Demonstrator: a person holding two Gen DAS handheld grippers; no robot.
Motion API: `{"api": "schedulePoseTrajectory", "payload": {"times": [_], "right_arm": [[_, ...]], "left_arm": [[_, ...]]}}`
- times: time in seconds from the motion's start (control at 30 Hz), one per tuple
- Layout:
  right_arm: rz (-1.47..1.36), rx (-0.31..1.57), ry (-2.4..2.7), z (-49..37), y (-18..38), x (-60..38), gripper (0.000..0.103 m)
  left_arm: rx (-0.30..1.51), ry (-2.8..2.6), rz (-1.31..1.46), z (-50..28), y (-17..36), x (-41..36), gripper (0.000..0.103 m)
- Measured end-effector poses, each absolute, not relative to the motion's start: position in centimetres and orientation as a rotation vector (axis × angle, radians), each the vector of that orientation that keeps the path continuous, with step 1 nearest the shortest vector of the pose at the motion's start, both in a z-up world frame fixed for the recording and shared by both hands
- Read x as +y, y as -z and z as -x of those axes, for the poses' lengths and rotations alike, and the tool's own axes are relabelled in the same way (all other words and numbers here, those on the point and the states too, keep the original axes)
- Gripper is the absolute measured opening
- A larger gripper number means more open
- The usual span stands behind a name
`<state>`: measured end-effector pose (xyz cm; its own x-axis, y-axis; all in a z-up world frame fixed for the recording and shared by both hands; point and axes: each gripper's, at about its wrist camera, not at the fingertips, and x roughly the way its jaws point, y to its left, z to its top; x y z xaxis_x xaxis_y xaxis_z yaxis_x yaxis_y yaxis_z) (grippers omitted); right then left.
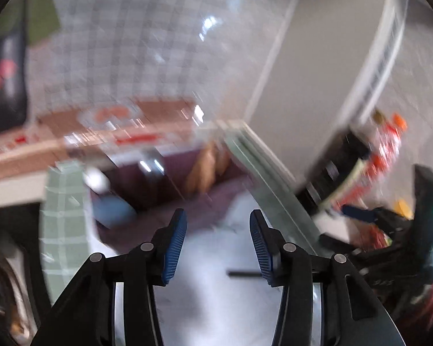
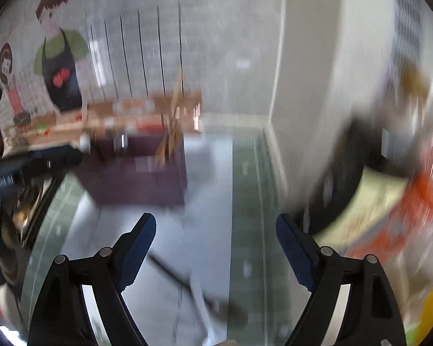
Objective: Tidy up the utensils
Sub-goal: 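Grasp the white plastic spoon by its handle with the right tool, then grasp the translucent brown spoon with the left tool while the right lifts the white spoon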
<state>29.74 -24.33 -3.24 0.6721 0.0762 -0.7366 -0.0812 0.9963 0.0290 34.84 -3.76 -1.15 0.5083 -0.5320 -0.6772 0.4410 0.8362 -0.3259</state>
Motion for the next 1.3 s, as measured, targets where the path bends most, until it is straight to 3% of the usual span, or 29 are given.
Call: {"api": "schedulePoseTrajectory", "payload": {"times": [0.2, 0.3, 0.37, 0.47, 0.73, 1.03, 1.3], "right_arm": [[-0.027, 1.017, -0.099, -28.1, 10.0, -25.2, 0.082], [-0.015, 1.042, -0.115, -26.7, 11.2, -24.8, 0.074], [0.011, 1.066, -0.101, -25.6, 12.1, -24.7, 0.054], [0.012, 1.06, -0.069, -24.0, 11.9, -25.2, 0.033], [-0.065, 1.073, 0.026, -19.8, 10.4, -28.9, 0.032], [-0.144, 1.037, 0.071, -20.0, 9.2, -31.8, 0.033], [-0.182, 0.99, 0.072, -19.8, 8.1, -31.8, 0.033]], "left_arm": [[1.061, 0.691, 0.117, -34.7, 6.3, -7.9, 0.047], [1.117, 0.75, 0.062, -34.5, 7.7, -10.5, 0.047], [1.136, 0.784, 0.033, -34.5, 8.1, -12.5, 0.047], [1.159, 0.823, 0.014, -35.0, 8.8, -15.3, 0.047], [1.238, 0.882, -0.071, -35.7, 12.0, -17.9, 0.046], [1.301, 0.957, -0.234, -28.7, 11.8, -15.0, 0.047], [1.181, 0.924, -0.244, -28.7, 9.2, -19.4, 0.047]]}}
